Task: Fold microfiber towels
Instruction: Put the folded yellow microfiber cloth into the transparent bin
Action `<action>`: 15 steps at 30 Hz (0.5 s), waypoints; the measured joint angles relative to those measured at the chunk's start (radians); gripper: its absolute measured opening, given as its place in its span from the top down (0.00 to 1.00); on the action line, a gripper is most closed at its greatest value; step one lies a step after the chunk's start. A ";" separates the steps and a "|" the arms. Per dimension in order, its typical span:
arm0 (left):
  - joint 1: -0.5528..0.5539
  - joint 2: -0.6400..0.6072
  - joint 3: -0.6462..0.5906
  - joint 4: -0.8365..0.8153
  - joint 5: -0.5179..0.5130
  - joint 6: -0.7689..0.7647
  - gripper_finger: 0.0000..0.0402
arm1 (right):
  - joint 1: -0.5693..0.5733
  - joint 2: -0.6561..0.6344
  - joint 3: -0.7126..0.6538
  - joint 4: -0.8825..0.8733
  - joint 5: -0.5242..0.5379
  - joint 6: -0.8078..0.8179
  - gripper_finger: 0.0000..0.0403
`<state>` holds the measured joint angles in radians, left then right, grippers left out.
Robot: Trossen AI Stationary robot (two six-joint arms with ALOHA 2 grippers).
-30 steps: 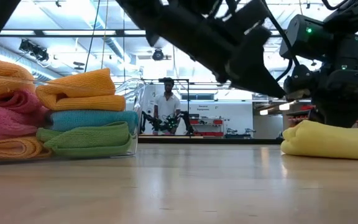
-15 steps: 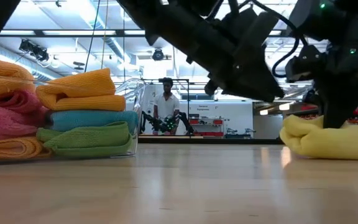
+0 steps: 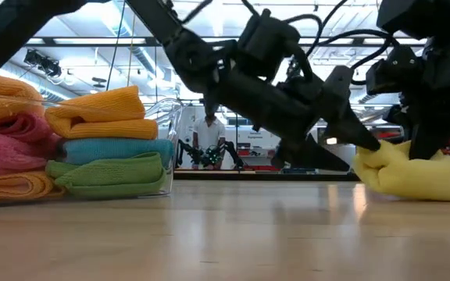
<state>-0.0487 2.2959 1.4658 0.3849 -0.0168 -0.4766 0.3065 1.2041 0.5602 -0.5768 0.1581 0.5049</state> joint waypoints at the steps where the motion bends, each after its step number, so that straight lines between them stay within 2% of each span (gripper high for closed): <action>1: 0.003 0.009 0.000 0.023 0.010 -0.012 0.22 | 0.000 0.000 0.000 0.005 0.001 0.001 0.95; 5: 0.006 0.046 0.000 0.077 0.022 -0.045 0.23 | 0.000 -0.001 0.001 0.020 0.000 0.004 0.95; 8: 0.011 0.058 0.000 0.104 0.042 -0.051 0.28 | 0.000 -0.001 0.001 0.029 0.000 0.005 0.95; 11: 0.013 0.058 0.000 0.129 0.062 -0.025 0.38 | 0.000 -0.001 0.001 0.028 0.000 0.006 0.95; 15: 0.013 0.058 0.000 0.143 0.073 0.016 0.59 | 0.000 -0.001 0.002 0.029 -0.001 0.007 0.95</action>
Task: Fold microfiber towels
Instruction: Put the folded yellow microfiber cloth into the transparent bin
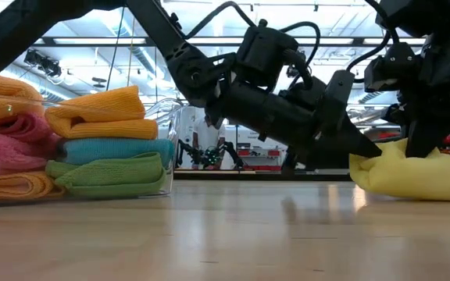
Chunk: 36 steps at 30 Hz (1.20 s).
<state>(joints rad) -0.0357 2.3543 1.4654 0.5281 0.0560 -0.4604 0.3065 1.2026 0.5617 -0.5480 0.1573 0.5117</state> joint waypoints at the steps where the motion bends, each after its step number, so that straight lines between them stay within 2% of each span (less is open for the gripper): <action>1: -0.001 0.000 0.000 0.005 0.003 0.001 0.66 | 0.000 0.000 0.000 0.000 0.000 0.000 0.94; 5: -0.001 0.000 0.000 0.004 0.041 0.023 0.92 | 0.000 0.000 0.000 0.000 -0.002 0.000 0.89; 6: 0.000 0.000 0.000 0.005 0.048 0.025 0.95 | 0.000 0.000 0.000 0.000 -0.002 0.000 0.87; 11: 0.000 -0.010 0.000 -0.005 0.072 0.028 0.93 | 0.000 -0.001 0.001 0.001 -0.001 0.001 0.75; 14: 0.006 -0.040 0.001 -0.039 0.112 0.048 0.95 | -0.001 -0.024 0.002 -0.003 -0.001 0.013 0.66; 17: 0.021 -0.087 0.002 -0.135 0.143 0.064 0.95 | -0.008 -0.082 0.002 -0.011 -0.001 0.017 0.56; 23: 0.050 -0.190 0.002 -0.447 0.191 0.089 0.95 | -0.009 -0.233 0.002 -0.036 0.002 0.045 0.41; 30: 0.050 -0.300 0.002 -0.753 0.324 0.076 0.95 | 0.045 -0.282 0.002 -0.030 0.130 0.052 0.38; 36: 0.018 -0.376 0.002 -0.975 0.338 0.052 0.95 | 0.075 -0.274 0.002 -0.020 0.209 0.025 0.38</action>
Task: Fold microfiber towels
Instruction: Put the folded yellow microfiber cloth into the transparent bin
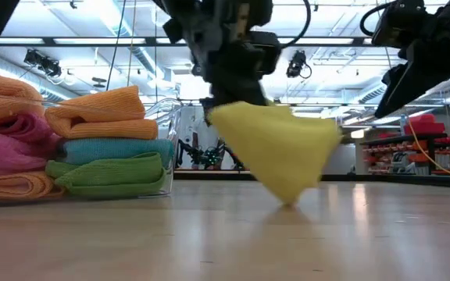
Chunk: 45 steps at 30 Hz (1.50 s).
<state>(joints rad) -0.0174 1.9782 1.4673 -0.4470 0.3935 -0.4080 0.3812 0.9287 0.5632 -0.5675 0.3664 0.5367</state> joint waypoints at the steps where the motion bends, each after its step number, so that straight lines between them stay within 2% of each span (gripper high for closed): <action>1: -0.003 -0.013 0.000 -0.033 0.000 -0.005 0.95 | 0.001 0.001 0.000 0.006 0.012 -0.006 0.38; 7: -0.004 -0.085 -0.001 -0.154 0.000 -0.052 0.95 | 0.001 0.005 0.000 0.058 0.043 -0.043 0.38; 17: -0.028 -0.246 0.000 -0.497 0.005 -0.018 0.95 | 0.001 0.024 0.000 0.094 0.045 -0.040 0.38; 21: -0.043 -0.273 0.050 -0.617 0.013 0.047 0.93 | -0.005 0.031 0.000 0.128 0.055 -0.040 0.38; 28: -0.032 -0.278 0.119 -0.866 0.015 0.249 0.95 | -0.015 0.044 0.000 0.162 0.057 -0.039 0.38; 38: 0.082 -0.277 0.061 -0.863 0.115 0.500 0.95 | -0.015 0.074 0.000 0.178 0.057 -0.040 0.38; 45: 0.133 -0.276 -0.091 -0.764 0.155 0.656 0.95 | -0.011 0.076 0.000 0.175 0.056 -0.040 0.38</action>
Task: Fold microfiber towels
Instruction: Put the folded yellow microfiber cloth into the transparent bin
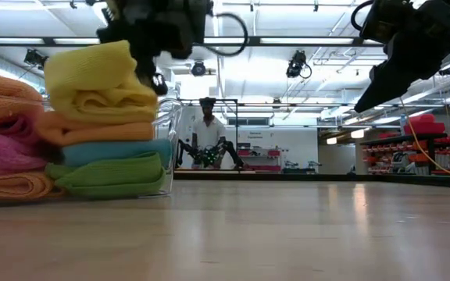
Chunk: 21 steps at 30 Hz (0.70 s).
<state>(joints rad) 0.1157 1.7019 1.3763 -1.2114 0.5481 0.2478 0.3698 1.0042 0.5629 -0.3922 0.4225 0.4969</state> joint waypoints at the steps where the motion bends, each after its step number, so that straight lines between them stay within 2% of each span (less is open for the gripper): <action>1: 0.003 0.000 -0.020 0.007 -0.002 0.010 0.95 | 0.000 0.000 0.000 0.000 0.000 0.000 0.38; 4: 0.008 0.000 -0.060 0.062 -0.055 0.014 0.94 | -0.001 0.000 0.000 0.001 0.001 -0.006 0.38; 9: -0.015 0.000 -0.063 0.122 -0.304 -0.007 0.81 | -0.001 0.000 0.000 0.001 0.000 -0.010 0.38; 11: -0.034 0.000 -0.064 0.138 -0.371 -0.046 0.75 | -0.001 0.000 0.000 0.001 0.000 -0.011 0.38; 21: -0.114 0.002 -0.052 0.129 -0.426 -0.080 0.48 | -0.001 0.000 0.000 0.000 0.000 -0.010 0.38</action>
<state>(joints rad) 0.0019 1.7042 1.3240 -1.0822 0.1222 0.1680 0.3691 1.0042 0.5629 -0.3926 0.4225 0.4867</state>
